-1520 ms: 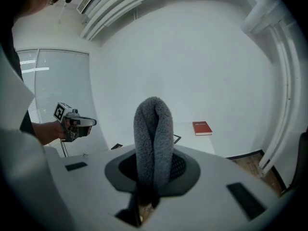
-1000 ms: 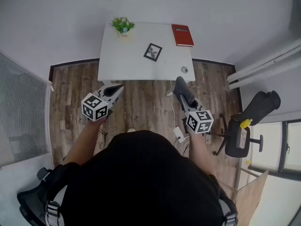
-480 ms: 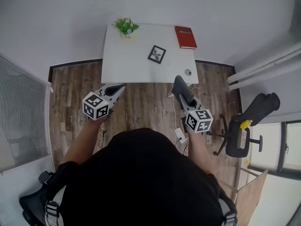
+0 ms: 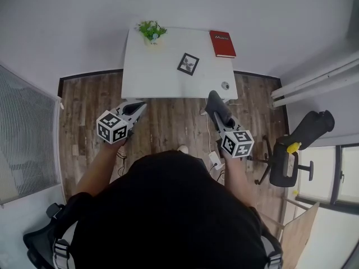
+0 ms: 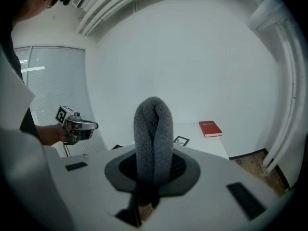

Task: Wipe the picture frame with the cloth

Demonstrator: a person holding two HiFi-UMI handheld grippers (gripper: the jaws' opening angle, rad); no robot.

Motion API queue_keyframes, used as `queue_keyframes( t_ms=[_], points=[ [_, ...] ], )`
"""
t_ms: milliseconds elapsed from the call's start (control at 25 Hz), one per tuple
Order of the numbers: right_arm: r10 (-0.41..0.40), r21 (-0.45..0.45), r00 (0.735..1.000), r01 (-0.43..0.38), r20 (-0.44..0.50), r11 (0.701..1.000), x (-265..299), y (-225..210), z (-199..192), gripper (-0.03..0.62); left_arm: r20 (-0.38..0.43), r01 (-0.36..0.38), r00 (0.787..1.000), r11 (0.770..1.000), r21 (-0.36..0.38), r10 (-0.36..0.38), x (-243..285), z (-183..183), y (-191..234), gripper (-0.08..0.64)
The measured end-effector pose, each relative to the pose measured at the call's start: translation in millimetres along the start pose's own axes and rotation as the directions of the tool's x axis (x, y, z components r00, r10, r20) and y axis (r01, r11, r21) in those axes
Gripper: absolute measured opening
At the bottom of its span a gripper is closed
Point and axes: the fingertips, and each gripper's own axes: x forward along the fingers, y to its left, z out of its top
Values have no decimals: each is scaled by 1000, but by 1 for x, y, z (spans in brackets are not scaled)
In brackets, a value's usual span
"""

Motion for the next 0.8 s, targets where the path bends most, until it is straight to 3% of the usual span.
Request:
queue_keyframes(
  t_ms=[320, 800],
  points=[
    [36, 23, 999, -36, -21, 999, 31, -27, -3, 48, -23, -13, 1000, 1000, 13, 13, 30, 8, 10, 11],
    [130, -12, 991, -130, -34, 991, 126, -103, 48, 48, -17, -102, 995, 995, -11, 102, 105, 39, 61, 11]
  ],
)
